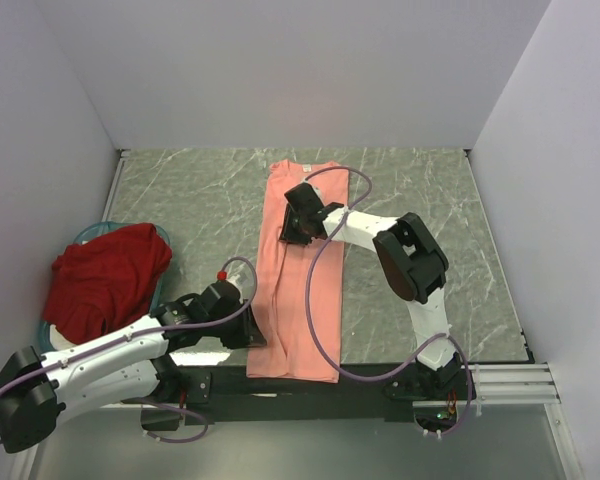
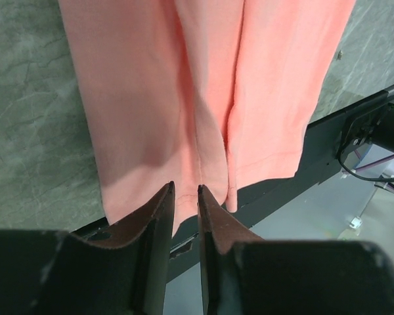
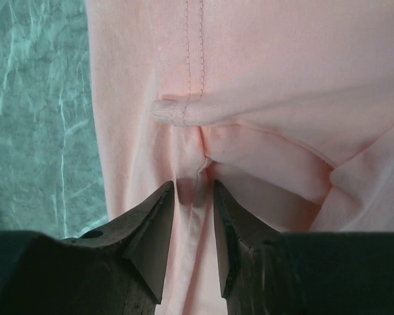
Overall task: Fold and stack the t-shirts
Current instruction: Fold the tshirt
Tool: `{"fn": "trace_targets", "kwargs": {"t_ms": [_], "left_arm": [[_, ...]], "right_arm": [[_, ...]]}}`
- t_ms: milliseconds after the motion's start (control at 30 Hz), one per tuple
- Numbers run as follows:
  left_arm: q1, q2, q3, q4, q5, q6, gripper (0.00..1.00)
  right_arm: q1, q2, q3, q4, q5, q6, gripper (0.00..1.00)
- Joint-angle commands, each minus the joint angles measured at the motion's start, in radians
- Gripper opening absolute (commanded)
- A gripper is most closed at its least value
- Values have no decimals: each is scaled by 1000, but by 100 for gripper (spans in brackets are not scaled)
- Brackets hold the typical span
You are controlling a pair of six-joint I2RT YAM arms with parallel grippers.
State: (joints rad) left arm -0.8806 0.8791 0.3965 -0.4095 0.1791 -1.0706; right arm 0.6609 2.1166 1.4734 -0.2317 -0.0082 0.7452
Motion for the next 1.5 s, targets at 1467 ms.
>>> {"fn": "trace_targets", "kwargs": {"t_ms": [1467], "left_arm": [[-50, 299, 234, 57, -73, 139, 43]], "right_arm": [[-47, -102, 18, -97, 114, -81, 0]]}}
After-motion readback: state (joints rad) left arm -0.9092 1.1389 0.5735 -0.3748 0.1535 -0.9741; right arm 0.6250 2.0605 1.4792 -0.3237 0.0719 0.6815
